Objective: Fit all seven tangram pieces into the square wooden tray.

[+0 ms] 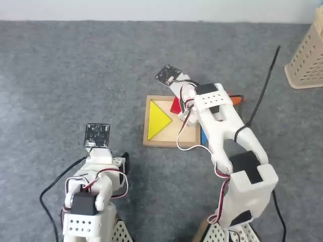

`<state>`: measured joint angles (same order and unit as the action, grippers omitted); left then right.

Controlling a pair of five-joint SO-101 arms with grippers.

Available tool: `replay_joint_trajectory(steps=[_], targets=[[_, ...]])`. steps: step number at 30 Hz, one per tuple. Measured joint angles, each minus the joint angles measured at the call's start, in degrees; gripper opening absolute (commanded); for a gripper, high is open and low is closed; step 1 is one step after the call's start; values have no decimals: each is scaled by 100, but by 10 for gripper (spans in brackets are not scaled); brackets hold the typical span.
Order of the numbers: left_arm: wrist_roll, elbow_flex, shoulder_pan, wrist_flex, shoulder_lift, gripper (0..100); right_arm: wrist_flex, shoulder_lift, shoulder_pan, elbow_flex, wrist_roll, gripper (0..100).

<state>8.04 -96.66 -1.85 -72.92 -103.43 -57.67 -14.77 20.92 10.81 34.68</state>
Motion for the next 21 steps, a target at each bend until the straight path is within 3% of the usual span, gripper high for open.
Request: replay_joint_trajectory(steps=[15, 21], targets=[[0, 0, 0, 0, 0, 152, 0, -835, -105, -607, 448, 255], [0, 0, 0, 0, 0, 152, 0, -897, -114, -800, 1020, 158]])
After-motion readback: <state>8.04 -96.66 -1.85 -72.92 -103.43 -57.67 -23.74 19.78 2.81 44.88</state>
